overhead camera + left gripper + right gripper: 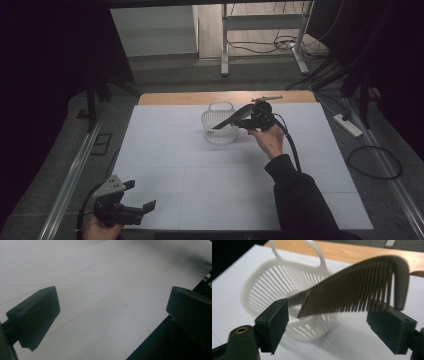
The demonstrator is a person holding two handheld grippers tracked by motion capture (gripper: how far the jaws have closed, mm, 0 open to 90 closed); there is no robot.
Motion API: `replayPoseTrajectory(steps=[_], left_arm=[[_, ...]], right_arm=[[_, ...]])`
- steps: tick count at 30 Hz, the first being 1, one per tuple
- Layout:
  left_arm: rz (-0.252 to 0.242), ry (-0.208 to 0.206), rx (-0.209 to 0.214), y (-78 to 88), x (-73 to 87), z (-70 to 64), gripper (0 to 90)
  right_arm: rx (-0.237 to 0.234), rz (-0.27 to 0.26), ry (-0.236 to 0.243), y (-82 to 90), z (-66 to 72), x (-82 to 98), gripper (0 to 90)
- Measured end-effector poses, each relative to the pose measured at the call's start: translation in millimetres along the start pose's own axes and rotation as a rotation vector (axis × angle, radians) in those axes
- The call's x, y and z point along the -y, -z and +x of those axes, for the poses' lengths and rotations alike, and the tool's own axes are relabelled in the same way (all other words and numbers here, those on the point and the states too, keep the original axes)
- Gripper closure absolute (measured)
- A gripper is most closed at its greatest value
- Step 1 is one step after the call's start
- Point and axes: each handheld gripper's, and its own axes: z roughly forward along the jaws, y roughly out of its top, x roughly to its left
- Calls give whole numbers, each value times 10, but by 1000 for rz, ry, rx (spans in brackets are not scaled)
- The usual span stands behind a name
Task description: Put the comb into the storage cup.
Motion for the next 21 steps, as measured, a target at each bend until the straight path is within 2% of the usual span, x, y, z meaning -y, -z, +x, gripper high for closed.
replayPoseTrajectory(steps=[4, 11, 21], left_arm=[[1, 0, 1, 0, 0, 0, 0], [1, 1, 2, -1, 0, 2, 0], [3, 2, 3, -2, -1, 3, 0]], right_arm=[[1, 32, 14, 1, 13, 17, 120], [-27, 29, 10, 42, 14, 30, 77], [-56, 42, 38, 103, 57, 60, 43]])
